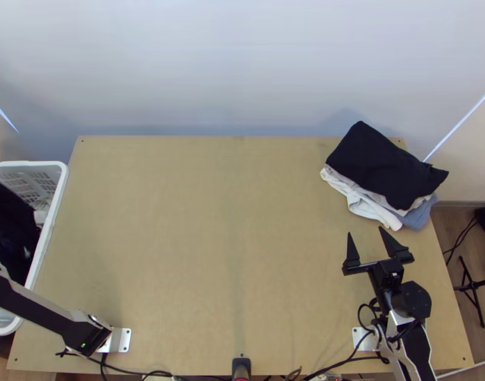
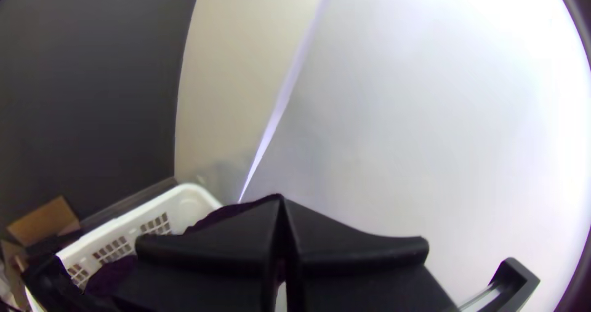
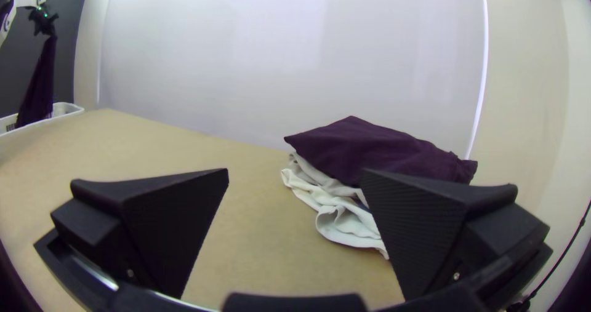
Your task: Fold the t-shirt
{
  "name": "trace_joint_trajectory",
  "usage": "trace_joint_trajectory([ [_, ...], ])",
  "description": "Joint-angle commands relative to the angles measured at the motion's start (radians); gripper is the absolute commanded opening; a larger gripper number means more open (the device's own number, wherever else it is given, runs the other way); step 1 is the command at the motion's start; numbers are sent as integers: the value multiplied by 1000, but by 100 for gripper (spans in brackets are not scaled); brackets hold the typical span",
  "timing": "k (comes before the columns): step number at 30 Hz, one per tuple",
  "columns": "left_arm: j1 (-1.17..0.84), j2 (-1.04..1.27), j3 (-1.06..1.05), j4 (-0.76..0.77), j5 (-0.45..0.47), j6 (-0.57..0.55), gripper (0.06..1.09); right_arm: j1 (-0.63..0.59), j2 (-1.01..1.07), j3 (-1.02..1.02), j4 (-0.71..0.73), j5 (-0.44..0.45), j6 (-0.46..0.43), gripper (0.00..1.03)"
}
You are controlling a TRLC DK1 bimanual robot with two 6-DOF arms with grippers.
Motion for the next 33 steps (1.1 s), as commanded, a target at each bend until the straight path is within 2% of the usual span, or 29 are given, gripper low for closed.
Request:
trace_joint_trajectory([
  [1, -115, -187, -7, 108, 44, -84, 9, 0, -1, 0, 0, 0, -2, 99],
  [9, -365, -335, -86, 108, 24, -131, 9, -1, 1, 0, 0, 0, -2, 99],
  [13, -548, -436, -172, 108, -51, -130, 9, 0, 1, 0, 0, 0, -2, 99],
  [16, -729, -522, -269, 109, -135, -97, 9, 0, -1, 0, 0, 0, -2, 99],
  [19, -940, -614, -415, 145, -257, -41, 9, 0, 1, 0, 0, 0, -2, 99],
  [23, -1247, -741, -680, 240, -410, 39, 9, 0, 1, 0, 0, 0, -2, 99],
  [27, -1545, -810, -947, 362, -574, 68, 9, 0, -1, 0, 0, 0, -2, 99],
  [33, -1864, -807, -1223, 579, -721, 65, 9, -1, -1, 0, 0, 0, -2, 99],
])
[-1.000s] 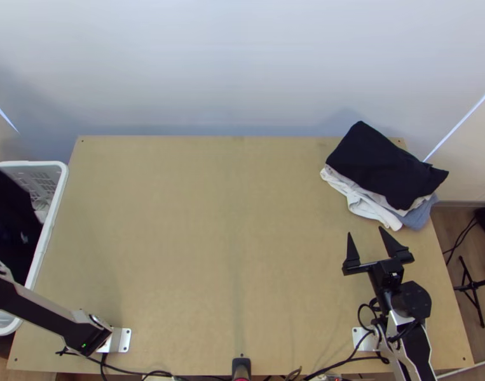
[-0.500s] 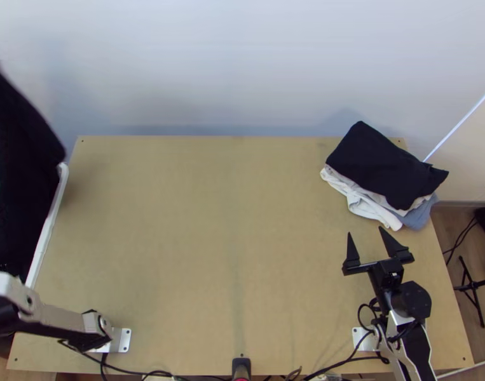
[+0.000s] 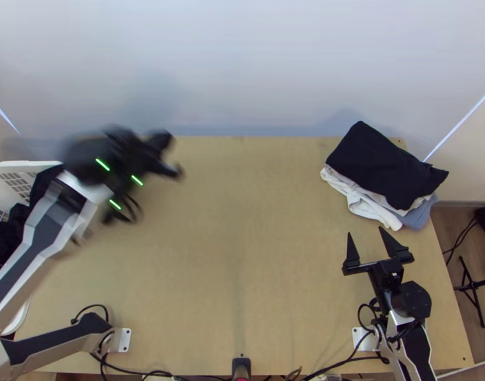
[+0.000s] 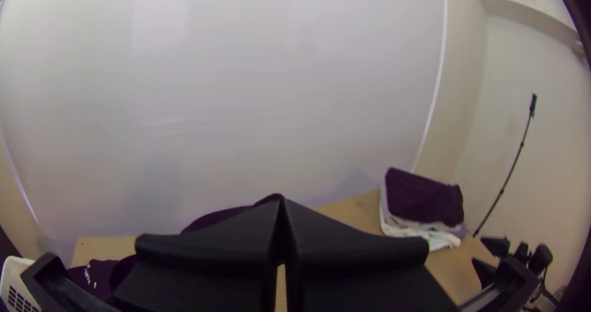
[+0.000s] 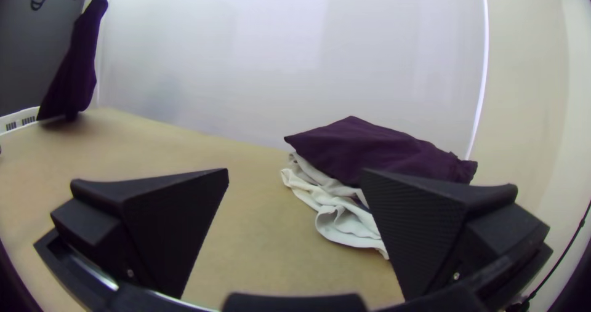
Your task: Fold the t-shirt
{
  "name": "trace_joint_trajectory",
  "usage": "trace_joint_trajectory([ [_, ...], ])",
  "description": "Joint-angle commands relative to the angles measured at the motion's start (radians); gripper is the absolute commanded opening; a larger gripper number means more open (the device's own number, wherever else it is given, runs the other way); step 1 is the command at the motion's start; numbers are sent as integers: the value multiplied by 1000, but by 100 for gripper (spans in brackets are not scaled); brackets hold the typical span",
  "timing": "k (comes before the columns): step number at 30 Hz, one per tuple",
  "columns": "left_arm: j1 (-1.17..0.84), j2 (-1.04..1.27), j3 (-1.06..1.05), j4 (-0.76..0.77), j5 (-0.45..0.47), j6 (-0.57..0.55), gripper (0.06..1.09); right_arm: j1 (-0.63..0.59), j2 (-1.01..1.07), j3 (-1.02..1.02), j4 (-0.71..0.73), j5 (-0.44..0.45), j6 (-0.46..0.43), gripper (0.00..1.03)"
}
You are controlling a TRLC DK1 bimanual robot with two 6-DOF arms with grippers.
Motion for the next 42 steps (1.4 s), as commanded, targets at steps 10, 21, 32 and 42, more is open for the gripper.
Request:
trace_joint_trajectory([
  [10, -716, 126, -314, 436, -250, -112, 9, -2, 1, 0, 0, 0, 1, 99],
  [21, -763, 257, -150, 511, -268, -230, 9, -2, 1, 0, 0, 0, 1, 99],
  [32, -387, -236, -481, 57, -208, -64, 9, 0, 1, 0, 0, 0, 1, 99],
  [42, 104, -567, -918, 8, 78, 227, 9, -2, 1, 0, 0, 0, 1, 99],
])
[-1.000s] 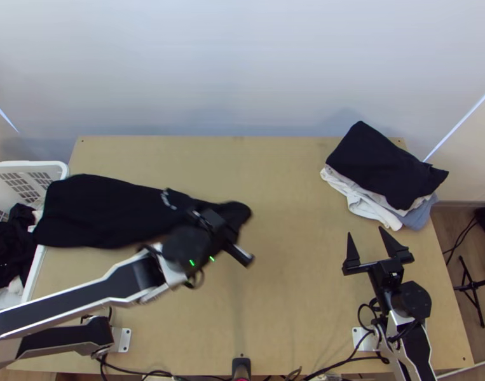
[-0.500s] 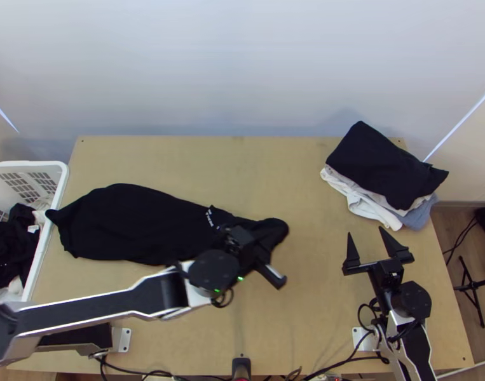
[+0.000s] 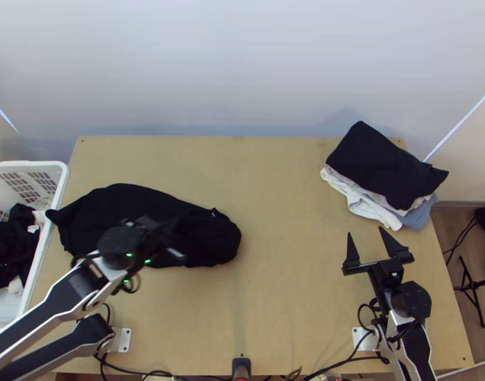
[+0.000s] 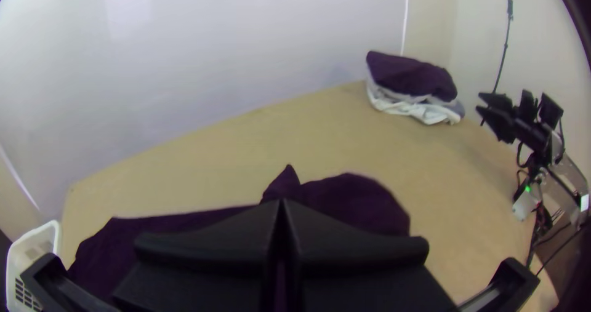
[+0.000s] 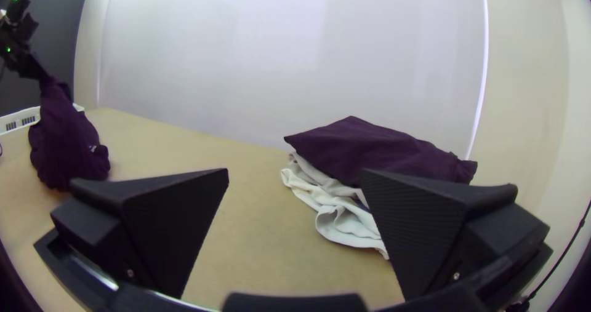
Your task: Fold the t-shirt
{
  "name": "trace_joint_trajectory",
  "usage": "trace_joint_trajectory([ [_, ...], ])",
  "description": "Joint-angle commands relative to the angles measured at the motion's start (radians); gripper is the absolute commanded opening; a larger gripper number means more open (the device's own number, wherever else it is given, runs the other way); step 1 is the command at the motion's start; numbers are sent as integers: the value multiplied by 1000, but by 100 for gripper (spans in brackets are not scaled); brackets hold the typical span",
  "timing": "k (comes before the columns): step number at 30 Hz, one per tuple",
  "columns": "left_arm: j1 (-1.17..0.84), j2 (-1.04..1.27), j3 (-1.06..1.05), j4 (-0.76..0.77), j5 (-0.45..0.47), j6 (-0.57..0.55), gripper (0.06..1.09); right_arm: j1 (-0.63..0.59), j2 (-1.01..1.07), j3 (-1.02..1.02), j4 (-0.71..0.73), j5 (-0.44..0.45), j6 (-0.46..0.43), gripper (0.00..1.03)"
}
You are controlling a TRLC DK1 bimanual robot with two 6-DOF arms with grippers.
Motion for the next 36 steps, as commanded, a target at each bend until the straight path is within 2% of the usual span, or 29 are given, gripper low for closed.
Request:
trace_joint_trajectory([
  [1, 296, -222, -270, -49, 138, 171, 9, 0, 0, 0, 0, 0, 1, 99],
  [9, 440, -235, -339, -56, 138, 312, 9, 0, 0, 0, 0, 0, 1, 99],
  [16, 472, -220, -388, -30, 141, 306, 9, 0, 0, 0, 0, 0, 1, 99],
  [17, 472, -219, -390, -29, 141, 293, 16, 0, -1, 0, 0, 0, 1, 99],
  [18, 471, -219, -390, -30, 141, 286, 36, 0, -1, 0, 0, 0, 1, 99],
  [19, 463, -214, -390, -32, 142, 277, 62, 0, -1, 0, 0, 0, 1, 99],
  [20, 448, -208, -390, -41, 141, 265, 80, 0, -1, 0, 0, 0, 1, 99],
  [21, 439, -209, -390, -35, 133, 245, 89, 0, 0, 0, 0, 0, 1, 99],
  [22, 439, -216, -388, -18, 124, 210, 106, 0, 0, 0, 0, 0, 1, 99],
  [27, 448, -234, -367, -9, 119, 177, 105, 0, -1, 0, 0, 0, 1, 99],
  [31, 537, -173, -322, 20, 115, 165, 105, 0, 0, 0, 0, 0, 1, 99],
  [36, 630, -116, -212, -46, 118, 41, 105, 0, 0, 0, 0, 0, 1, 99],
])
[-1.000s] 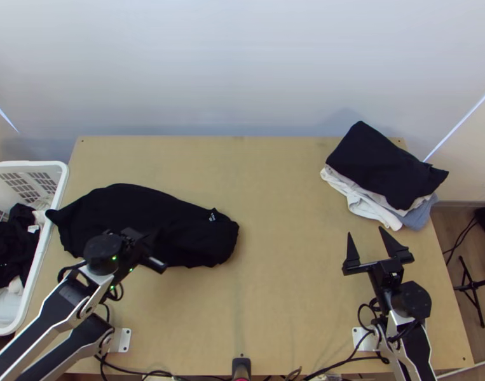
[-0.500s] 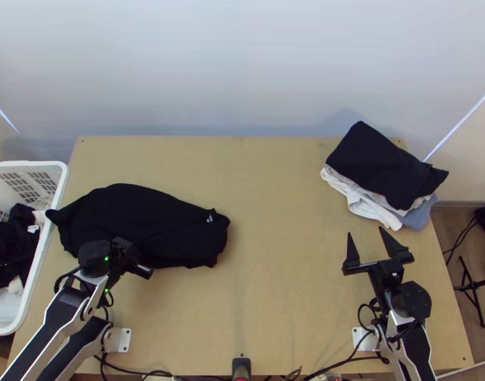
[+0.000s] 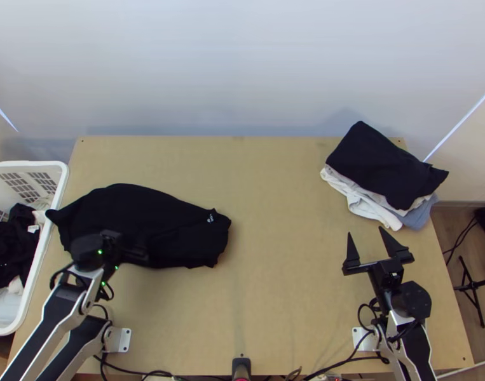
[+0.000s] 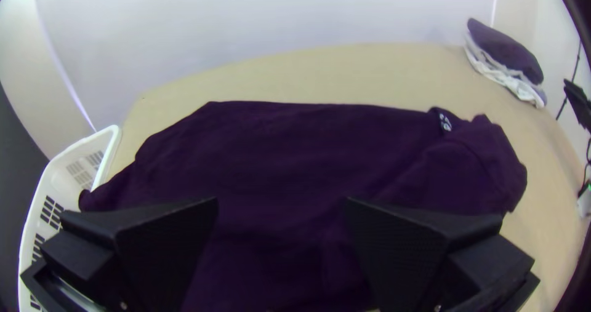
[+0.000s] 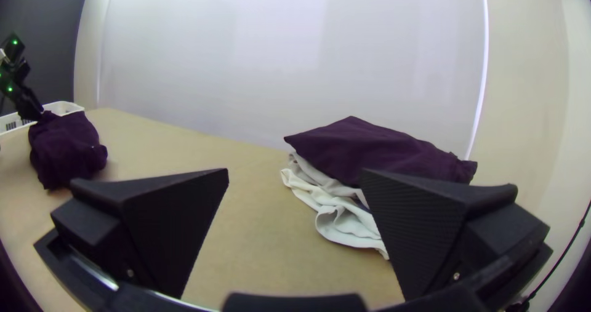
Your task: Fold the t-shirt
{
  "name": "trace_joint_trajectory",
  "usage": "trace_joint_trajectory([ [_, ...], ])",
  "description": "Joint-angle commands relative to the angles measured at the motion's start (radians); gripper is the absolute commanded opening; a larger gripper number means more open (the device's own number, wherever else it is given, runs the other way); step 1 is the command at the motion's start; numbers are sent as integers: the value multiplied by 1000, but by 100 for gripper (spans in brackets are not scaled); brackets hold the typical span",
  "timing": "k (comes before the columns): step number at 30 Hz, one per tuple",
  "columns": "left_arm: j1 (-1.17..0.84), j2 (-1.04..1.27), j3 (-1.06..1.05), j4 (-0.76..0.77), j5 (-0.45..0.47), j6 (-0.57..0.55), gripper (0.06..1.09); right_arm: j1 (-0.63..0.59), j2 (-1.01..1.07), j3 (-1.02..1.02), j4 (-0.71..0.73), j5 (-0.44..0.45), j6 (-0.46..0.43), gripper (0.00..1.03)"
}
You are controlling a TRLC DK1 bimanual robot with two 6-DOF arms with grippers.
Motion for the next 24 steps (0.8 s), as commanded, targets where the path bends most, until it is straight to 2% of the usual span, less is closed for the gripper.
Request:
trace_joint_trajectory([
  [1, 110, 65, 129, -88, -3, -142, 105, 1, 1, 0, 0, 0, 2, 99],
  [7, 134, 197, 315, -430, -1, -348, 105, 1, 1, 0, 0, 0, 2, 99],
  [9, 137, 275, 380, -557, 8, -386, 105, 1, 1, 0, 0, 0, 2, 99],
  [11, 185, 306, 412, -619, 10, -392, 105, 1, 1, 0, 0, 0, 2, 99],
  [20, 196, 211, 464, -717, 16, -417, 105, 1, 1, 0, 0, 0, 2, 99],
  [22, 236, 202, 468, -738, 16, -423, 105, 13, -1, 0, 0, -1, 62, 99],
  [24, 271, 188, 472, -760, 17, -423, 105, 19, -1, 0, 0, -3, 70, 99],
])
